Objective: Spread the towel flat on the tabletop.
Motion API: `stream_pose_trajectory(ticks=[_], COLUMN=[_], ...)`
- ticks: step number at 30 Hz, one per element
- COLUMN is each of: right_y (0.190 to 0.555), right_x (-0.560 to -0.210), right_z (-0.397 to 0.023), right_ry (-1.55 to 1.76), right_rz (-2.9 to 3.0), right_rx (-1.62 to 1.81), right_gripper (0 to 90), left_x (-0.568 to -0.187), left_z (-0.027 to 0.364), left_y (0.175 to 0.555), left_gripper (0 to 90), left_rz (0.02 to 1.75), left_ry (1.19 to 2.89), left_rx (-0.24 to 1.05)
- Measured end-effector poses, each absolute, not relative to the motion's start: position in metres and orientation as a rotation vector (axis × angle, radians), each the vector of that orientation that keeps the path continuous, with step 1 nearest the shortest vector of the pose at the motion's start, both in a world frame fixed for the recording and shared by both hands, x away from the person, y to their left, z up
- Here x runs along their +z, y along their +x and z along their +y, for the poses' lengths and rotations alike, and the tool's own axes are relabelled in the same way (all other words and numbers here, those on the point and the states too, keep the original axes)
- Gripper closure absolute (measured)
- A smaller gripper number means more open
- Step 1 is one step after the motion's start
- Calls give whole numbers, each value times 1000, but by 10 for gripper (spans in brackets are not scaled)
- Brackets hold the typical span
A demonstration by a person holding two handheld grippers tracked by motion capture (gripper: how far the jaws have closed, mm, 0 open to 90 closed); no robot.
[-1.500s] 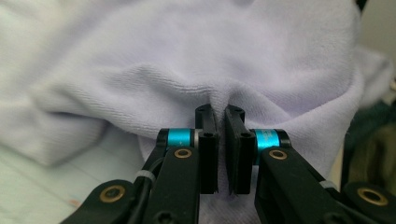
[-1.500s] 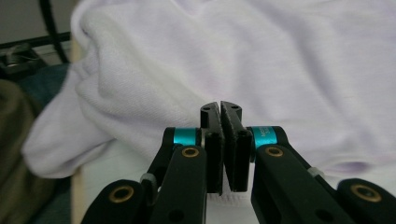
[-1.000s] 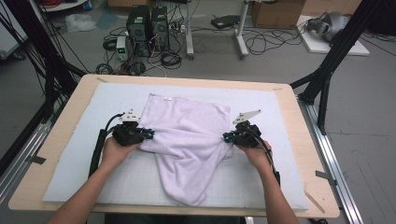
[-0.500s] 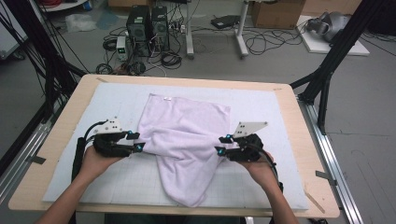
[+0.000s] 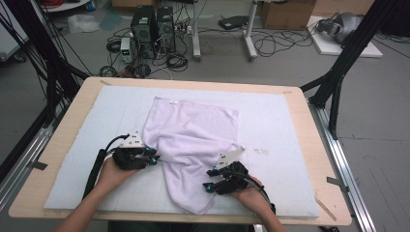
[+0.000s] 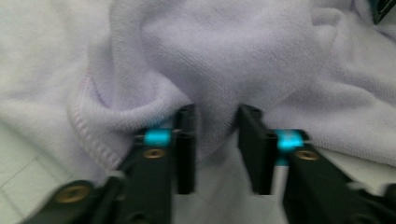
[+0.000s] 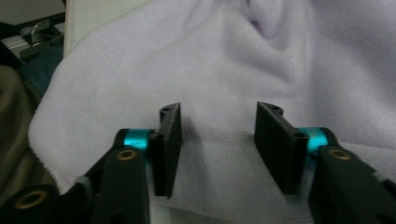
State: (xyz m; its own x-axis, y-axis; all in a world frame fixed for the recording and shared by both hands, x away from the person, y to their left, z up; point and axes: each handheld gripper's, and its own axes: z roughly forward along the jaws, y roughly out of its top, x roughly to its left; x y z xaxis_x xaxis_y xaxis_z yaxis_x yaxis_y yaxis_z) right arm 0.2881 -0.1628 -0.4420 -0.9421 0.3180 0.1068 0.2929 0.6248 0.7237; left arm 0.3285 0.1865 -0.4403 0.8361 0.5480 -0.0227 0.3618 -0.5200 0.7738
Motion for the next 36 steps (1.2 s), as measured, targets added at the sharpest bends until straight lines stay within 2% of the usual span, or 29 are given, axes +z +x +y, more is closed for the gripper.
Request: stream_pose_trajectory(ticks=[1,2,3,5,10,16,19,22,27,31,35,36], right_y=[288,288,287,284,275,269,279,292,340,366,380,379], right_x=[-441,-441,-441,-437,-421,-371,-352,-347,-366,-393,-415,-417], right_z=[-165,-165,-166,-168,-176,-205,-218,-223,-225,-222,-227,-233], right_ry=[511,511,491,458,417,394,426,465,609,699,791,821], right_rz=[2816,2816,2835,2830,2794,2657,2596,2574,2582,2635,2651,2635], right_rx=[1234,1234,1215,1194,1224,1249,1242,1223,1138,1078,1106,1175], right_gripper=[739,739,824,853,860,862,862,861,860,857,839,782], left_x=[-440,-439,-438,-432,-411,-367,-350,-349,-380,-411,-417,-414], left_z=[185,186,187,192,206,208,205,197,178,172,176,179], left_y=[328,327,326,322,299,275,286,315,374,400,406,405], left_gripper=[855,855,865,870,875,877,876,875,874,864,800,717], left_rz=[663,660,666,661,635,561,566,621,774,858,880,879], left_ry=[2175,2178,2173,2164,2133,2080,2067,2079,2088,2112,2116,2113], left_rx=[287,288,283,286,293,321,379,416,405,367,341,342])
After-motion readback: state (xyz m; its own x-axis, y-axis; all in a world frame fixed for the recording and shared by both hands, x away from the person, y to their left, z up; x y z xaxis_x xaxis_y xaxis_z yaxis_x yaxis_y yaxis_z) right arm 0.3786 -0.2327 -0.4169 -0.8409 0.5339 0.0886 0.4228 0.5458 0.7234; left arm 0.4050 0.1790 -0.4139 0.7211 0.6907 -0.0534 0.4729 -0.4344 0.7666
